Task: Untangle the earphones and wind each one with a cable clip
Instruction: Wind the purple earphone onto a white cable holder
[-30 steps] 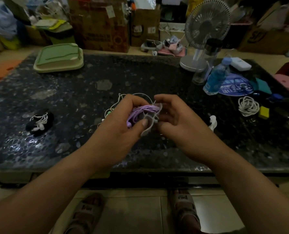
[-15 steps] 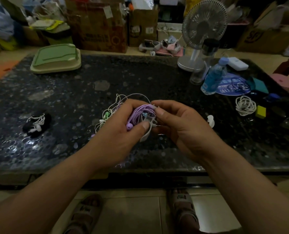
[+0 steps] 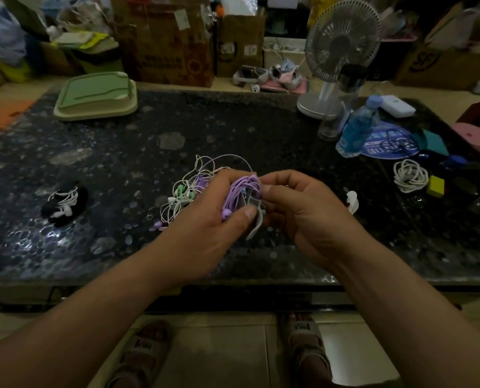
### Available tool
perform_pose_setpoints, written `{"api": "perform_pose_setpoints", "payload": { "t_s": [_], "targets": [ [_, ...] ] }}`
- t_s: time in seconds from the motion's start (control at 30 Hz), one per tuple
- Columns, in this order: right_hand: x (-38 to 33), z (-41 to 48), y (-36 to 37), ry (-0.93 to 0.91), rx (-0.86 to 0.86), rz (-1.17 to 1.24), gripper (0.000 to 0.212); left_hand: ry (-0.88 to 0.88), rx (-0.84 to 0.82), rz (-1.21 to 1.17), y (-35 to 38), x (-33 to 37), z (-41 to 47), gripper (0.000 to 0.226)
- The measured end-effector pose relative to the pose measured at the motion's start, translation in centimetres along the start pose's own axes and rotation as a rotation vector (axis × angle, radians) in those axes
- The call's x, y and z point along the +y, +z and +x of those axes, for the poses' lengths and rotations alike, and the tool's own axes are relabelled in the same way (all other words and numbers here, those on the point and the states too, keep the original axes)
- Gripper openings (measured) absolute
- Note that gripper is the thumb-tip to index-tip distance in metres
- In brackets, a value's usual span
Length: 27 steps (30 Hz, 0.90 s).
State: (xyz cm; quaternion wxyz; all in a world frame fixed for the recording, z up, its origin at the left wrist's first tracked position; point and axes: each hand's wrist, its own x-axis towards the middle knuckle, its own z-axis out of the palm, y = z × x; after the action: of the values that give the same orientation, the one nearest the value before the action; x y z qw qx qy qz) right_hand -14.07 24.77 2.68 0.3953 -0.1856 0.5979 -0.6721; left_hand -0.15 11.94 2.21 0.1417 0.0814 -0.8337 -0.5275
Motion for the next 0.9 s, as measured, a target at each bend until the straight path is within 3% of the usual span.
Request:
{"api": "perform_pose_setpoints", "payload": {
  "t_s": [0.17, 0.53, 0.73, 0.9],
  "targets": [
    [0.1, 0.4, 0.3, 0.109, -0.029, 0.031, 0.028, -0.022, -0.053, 0.007, 0.0, -0.3, 0.0, 0.036],
    [0.5, 0.7, 0.3, 0.17, 0.001, 0.04, 0.009, -0.05, -0.129, -0.027, -0.5, -0.4, 0.3, 0.048],
    [0.2, 0.3, 0.3, 0.127, -0.134, 0.024, 0.038, -0.08, -0.165, -0.109, -1.0, -0.3, 0.3, 0.046],
    [0.1, 0.0, 0.1, 0.117, -0.216, -0.05, 0.037, -0.12, -0.208, -0.179, -1.6, 0.1, 0.1, 0.052]
  ]
}}
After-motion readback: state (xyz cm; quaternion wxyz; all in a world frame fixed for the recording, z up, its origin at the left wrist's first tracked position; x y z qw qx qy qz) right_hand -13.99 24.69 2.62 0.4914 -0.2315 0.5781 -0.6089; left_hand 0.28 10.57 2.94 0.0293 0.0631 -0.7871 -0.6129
